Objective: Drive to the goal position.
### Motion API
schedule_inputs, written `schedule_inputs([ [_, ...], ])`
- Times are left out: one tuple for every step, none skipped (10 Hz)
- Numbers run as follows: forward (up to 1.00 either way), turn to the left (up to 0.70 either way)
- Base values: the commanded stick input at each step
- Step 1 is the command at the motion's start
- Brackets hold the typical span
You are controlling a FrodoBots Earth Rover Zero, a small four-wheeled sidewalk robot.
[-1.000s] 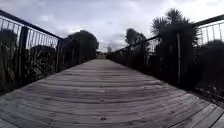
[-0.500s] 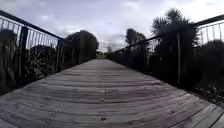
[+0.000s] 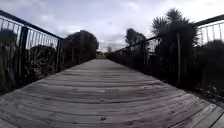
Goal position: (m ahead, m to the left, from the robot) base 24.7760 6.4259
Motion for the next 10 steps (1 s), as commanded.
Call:
schedule_inputs([
  [0.07, 0.00],
  [0.07, 0.00],
  [0.07, 0.00],
  [0.07, 0.00],
  [0.07, 0.00],
  [0.07, 0.00],
  [0.07, 0.00],
  [0.07, 0.00],
  [0.07, 0.00],
  [0.07, 0.00],
])
